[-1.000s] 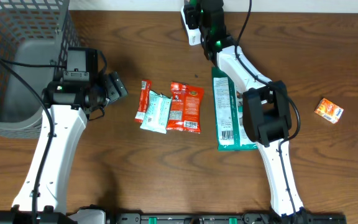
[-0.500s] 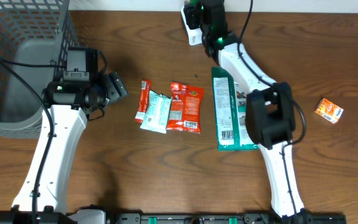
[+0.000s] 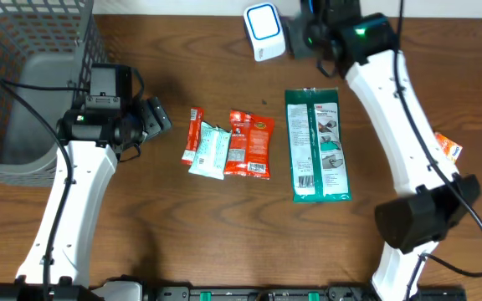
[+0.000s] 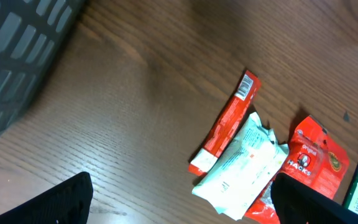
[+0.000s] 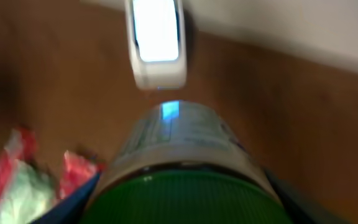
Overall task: Scan the item barcode
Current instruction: 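Carry the green-lidded jar right and set it beside the Kleenex pack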
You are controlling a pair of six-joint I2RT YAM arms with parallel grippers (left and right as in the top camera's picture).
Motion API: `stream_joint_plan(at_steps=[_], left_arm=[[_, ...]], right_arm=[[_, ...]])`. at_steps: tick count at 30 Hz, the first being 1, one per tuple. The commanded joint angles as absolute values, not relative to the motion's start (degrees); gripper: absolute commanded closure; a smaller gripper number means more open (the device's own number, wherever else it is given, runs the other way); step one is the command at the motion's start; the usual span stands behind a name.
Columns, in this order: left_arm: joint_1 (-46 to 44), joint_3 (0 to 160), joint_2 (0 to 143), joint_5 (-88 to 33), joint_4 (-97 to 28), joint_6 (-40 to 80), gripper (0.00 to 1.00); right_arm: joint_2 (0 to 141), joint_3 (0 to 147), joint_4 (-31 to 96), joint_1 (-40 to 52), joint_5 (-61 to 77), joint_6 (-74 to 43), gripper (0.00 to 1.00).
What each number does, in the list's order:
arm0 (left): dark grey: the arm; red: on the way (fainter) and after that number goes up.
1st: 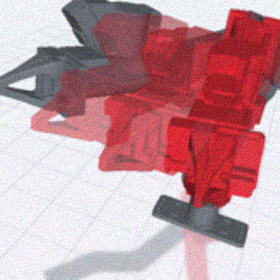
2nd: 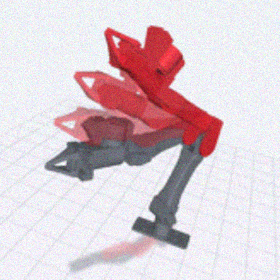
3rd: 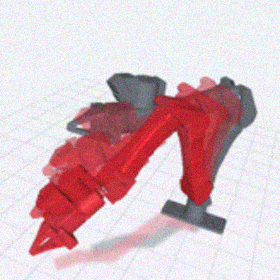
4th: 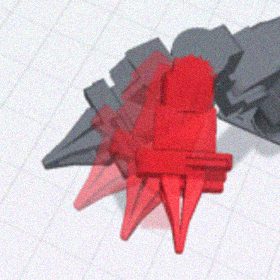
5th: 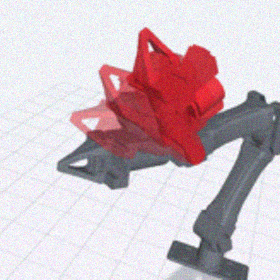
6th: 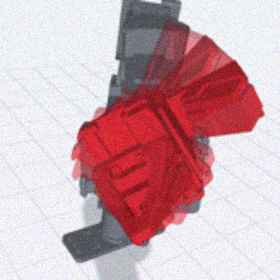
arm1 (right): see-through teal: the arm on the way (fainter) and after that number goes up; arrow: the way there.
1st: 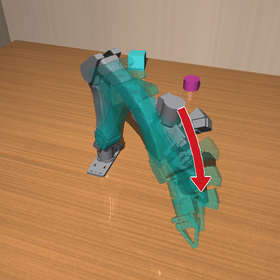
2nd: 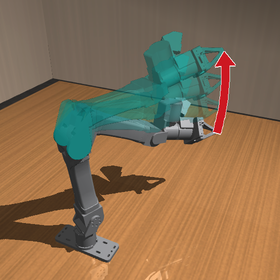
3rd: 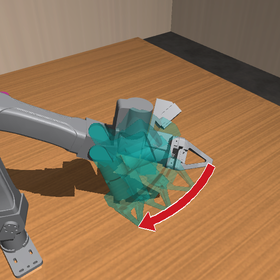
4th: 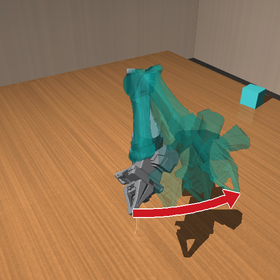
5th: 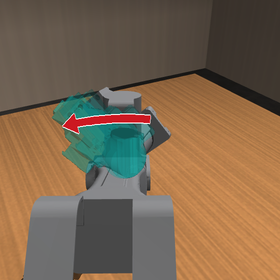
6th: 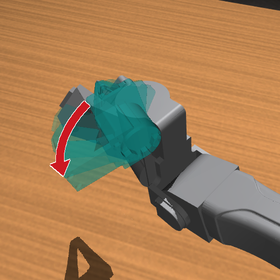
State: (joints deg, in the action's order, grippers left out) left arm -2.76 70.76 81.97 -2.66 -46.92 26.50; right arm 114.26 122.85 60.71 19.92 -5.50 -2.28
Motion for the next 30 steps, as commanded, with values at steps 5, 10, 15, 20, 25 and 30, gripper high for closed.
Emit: stream_joint_plan(at_steps=[5,10,15,20,25,30], left_arm=[[-2.6,71.4,82.2,-2.0,-47.1,25.5,0.08],[-2.6,71.4,82.2,-2.0,-47.1,25.5,0.08],[-2.6,71.4,82.2,-2.0,-47.1,25.5,0.08],[-2.6,71.4,82.2,-2.0,-47.1,25.5,0.08],[-2.6,71.4,82.2,-2.0,-47.1,25.5,0.08],[-2.6,71.4,82.2,-2.0,-47.1,25.5,0.08]], right_arm=[[115.9,121.7,77.6,15.4,-5.7,-1.6,0.88],[116.0,116.5,78.3,12.5,-5.7,-1.6,0.89],[116.0,109.4,75.2,8.8,-5.7,-1.7,0.87],[116.0,102.1,69.6,5.1,-5.7,-1.7,0.90],[116.0,95.8,62.6,1.4,-5.7,-1.7,0.94],[116.0,90.8,57.9,-1.7,-5.7,-1.7,0.90]])
